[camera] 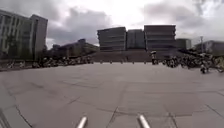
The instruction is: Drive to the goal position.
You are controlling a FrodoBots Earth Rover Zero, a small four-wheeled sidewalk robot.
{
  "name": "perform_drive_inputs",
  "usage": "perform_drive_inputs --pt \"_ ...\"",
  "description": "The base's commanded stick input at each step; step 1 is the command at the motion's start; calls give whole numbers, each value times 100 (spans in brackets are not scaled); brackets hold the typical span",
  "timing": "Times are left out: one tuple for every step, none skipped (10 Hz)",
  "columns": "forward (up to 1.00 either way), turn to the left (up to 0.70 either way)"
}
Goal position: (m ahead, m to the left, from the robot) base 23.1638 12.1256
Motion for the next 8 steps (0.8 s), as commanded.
perform_drive_inputs --pt "70 0" --pt "70 0" --pt "70 0" --pt "70 0" --pt "70 0" --pt "70 0" --pt "70 0" --pt "70 0"
